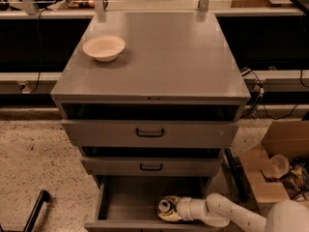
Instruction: Pick orange can from bottom drawer and place on counter
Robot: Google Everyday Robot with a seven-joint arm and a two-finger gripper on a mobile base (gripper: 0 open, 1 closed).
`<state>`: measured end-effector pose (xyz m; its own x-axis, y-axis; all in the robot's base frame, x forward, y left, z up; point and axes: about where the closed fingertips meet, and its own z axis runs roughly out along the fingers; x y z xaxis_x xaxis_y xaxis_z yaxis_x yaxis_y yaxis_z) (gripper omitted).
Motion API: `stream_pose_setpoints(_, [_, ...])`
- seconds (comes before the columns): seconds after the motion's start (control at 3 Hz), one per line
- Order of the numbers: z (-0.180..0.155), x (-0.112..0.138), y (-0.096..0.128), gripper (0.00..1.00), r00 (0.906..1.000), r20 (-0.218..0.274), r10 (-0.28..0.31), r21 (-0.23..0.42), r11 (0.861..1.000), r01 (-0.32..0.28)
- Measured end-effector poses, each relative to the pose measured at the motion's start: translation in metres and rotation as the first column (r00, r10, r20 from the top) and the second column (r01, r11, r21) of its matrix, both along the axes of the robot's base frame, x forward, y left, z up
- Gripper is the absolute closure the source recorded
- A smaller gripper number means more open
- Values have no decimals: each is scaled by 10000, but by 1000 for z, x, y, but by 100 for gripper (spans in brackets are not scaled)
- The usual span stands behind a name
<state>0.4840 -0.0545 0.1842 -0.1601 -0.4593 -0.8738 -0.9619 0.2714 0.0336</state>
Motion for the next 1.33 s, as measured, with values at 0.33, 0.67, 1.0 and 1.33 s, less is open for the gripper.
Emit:
stream_pose_setpoints(0.33, [29, 8, -4, 81, 9989, 386, -256, 1194, 9926, 208])
stream_pose_setpoints(0.67, [96, 9, -17, 100, 9971, 730, -205, 2183, 9759, 41])
stream_pose_setpoints(1.0, [183, 1, -31, 100, 9915, 965, 869, 2254, 9684, -1068])
stream_pose_setpoints(1.33, [264, 0, -47, 100, 9681, 858, 2353, 1683, 9543, -2469])
